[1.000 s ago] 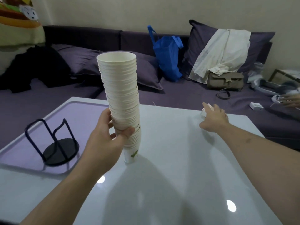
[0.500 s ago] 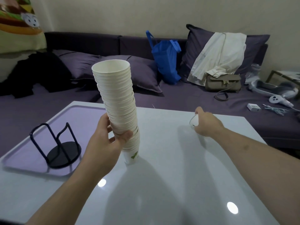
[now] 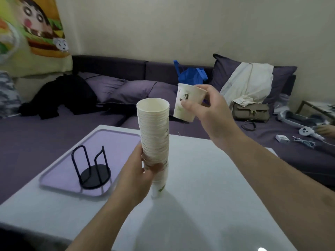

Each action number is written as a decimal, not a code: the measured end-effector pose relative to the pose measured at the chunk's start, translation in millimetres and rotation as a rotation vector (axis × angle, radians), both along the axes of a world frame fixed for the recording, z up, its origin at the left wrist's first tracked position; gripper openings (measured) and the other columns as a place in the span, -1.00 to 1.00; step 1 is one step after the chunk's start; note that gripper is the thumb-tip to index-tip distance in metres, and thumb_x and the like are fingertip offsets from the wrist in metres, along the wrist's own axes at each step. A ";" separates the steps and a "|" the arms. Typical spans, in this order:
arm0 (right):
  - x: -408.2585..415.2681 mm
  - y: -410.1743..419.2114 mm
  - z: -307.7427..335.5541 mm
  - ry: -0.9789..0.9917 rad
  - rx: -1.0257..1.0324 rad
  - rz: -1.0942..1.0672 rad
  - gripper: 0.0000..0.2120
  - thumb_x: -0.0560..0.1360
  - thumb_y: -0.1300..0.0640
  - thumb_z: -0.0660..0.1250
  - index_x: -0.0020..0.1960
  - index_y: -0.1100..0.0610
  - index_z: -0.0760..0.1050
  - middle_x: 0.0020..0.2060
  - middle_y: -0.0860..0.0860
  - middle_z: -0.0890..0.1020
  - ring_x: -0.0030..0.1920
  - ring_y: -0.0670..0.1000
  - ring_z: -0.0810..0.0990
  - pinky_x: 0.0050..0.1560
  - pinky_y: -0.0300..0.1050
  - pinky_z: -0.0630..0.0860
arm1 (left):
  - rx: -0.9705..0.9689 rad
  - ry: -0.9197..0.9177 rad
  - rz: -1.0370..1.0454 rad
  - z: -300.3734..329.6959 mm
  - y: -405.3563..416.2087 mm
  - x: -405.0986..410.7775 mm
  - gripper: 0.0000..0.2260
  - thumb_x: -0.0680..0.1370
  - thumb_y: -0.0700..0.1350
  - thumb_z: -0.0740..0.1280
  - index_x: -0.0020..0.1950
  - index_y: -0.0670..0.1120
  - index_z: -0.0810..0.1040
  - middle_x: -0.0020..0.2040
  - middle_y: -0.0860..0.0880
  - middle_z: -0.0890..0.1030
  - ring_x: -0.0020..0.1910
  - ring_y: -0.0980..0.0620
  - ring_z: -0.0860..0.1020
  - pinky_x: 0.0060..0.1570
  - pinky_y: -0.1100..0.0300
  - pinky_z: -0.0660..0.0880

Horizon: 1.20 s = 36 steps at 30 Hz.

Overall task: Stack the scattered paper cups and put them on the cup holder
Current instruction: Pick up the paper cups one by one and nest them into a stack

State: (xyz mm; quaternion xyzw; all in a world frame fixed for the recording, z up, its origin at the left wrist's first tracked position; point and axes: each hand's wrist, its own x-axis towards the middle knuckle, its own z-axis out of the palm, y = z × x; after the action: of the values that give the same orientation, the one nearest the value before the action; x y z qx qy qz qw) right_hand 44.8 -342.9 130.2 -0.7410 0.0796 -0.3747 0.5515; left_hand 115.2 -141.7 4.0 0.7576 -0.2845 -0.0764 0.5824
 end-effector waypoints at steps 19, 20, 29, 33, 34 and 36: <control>4.0 74.9 26.8 0.176 -0.261 0.142 -0.41 0.52 0.13 0.56 0.50 0.04 0.47 0.26 -0.01 0.64 0.22 -0.06 0.65 0.19 -0.16 0.59 | 0.037 0.001 -0.028 10.9 34.8 -16.8 -0.58 0.58 -0.16 0.48 0.18 0.35 0.48 0.10 0.37 0.64 0.09 0.39 0.58 0.11 0.17 0.55; 3.1 75.7 26.2 0.214 -0.259 0.181 -0.45 0.57 0.09 0.51 0.53 0.05 0.46 0.28 -0.03 0.63 0.24 -0.10 0.63 0.21 -0.19 0.56 | 0.031 0.001 -0.027 10.3 35.1 -15.5 -0.57 0.58 -0.17 0.47 0.18 0.36 0.48 0.11 0.37 0.64 0.10 0.40 0.58 0.10 0.19 0.53; -1.0 76.2 3.2 0.293 -0.320 0.320 -0.19 0.54 -0.09 0.39 0.71 -0.09 0.13 0.57 -0.22 0.36 0.49 -0.23 0.41 0.54 -0.04 0.39 | 0.019 -0.005 -0.026 5.7 33.7 -8.5 -0.57 0.60 -0.14 0.45 0.27 0.35 0.46 0.13 0.35 0.65 0.12 0.40 0.58 0.11 0.18 0.55; -4.6 67.7 -30.1 0.259 -0.137 0.257 -0.11 0.40 0.14 0.45 0.66 -0.10 0.18 0.47 -0.17 0.49 0.38 -0.15 0.55 0.40 -0.02 0.52 | -0.003 0.015 -0.033 4.0 31.2 -6.0 -0.57 0.60 -0.13 0.45 0.24 0.37 0.45 0.11 0.38 0.65 0.10 0.43 0.57 0.07 0.22 0.53; -5.7 66.9 -44.5 0.280 -0.126 0.229 -0.14 0.36 0.14 0.47 0.61 -0.09 0.26 0.42 -0.15 0.53 0.34 -0.11 0.59 0.35 -0.02 0.56 | -0.003 0.013 -0.029 3.8 30.4 -5.1 -0.57 0.60 -0.10 0.46 0.25 0.38 0.43 0.10 0.41 0.63 0.09 0.47 0.56 0.04 0.24 0.51; -8.3 68.0 -76.9 0.355 -0.156 0.200 -0.21 0.31 0.12 0.53 0.50 -0.09 0.36 0.34 -0.17 0.57 0.27 -0.10 0.62 0.27 -0.08 0.61 | -0.013 0.006 -0.028 4.3 28.5 -4.4 -0.55 0.60 -0.07 0.47 0.28 0.39 0.40 0.09 0.47 0.61 0.07 0.52 0.54 -0.02 0.35 0.49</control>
State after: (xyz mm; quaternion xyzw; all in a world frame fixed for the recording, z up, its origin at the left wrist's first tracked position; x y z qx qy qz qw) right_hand 36.5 -274.9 53.3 -0.8400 0.0720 -0.1868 0.5043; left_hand 110.9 -113.3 8.3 0.7497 -0.2936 -0.0849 0.5870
